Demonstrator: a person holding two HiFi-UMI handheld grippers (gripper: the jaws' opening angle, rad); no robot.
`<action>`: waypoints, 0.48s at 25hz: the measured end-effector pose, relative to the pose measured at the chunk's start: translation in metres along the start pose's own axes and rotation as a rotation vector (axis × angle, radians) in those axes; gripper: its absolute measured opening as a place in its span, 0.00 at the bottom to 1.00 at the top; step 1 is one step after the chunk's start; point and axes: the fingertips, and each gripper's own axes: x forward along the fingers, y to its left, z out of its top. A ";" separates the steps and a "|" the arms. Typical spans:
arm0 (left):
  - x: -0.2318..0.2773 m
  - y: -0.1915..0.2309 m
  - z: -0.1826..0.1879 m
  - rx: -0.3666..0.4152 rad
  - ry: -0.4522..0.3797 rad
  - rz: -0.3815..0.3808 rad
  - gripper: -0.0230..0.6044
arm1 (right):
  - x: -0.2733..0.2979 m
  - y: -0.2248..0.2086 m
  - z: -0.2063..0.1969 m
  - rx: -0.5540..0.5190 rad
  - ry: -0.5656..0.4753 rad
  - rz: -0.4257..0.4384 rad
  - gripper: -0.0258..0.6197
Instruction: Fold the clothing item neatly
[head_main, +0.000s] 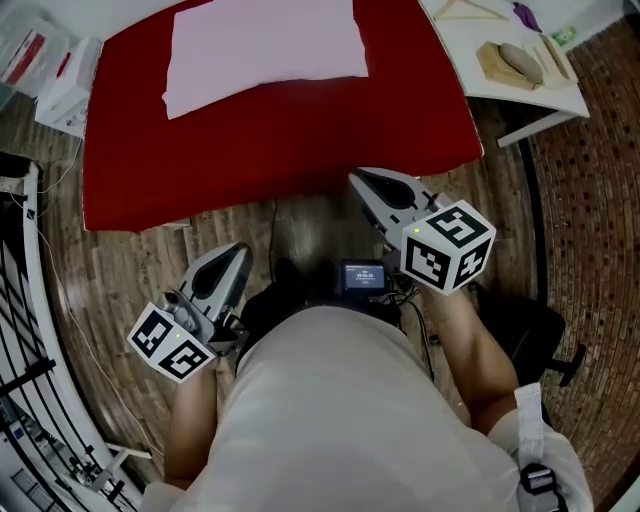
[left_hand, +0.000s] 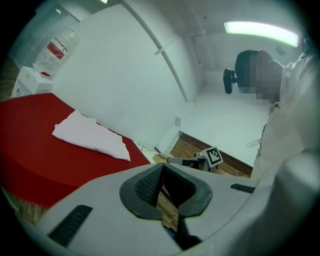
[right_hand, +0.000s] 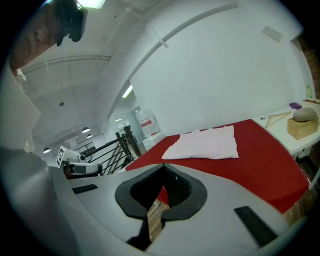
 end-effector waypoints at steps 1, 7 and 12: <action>0.000 -0.004 -0.001 0.001 0.004 -0.005 0.04 | -0.002 0.001 0.000 0.000 -0.001 0.001 0.06; 0.002 -0.011 0.001 0.016 0.027 -0.042 0.04 | -0.010 0.007 0.002 -0.005 -0.007 -0.015 0.06; -0.005 -0.013 0.006 0.030 0.057 -0.081 0.04 | -0.010 0.016 0.003 -0.015 -0.010 -0.054 0.06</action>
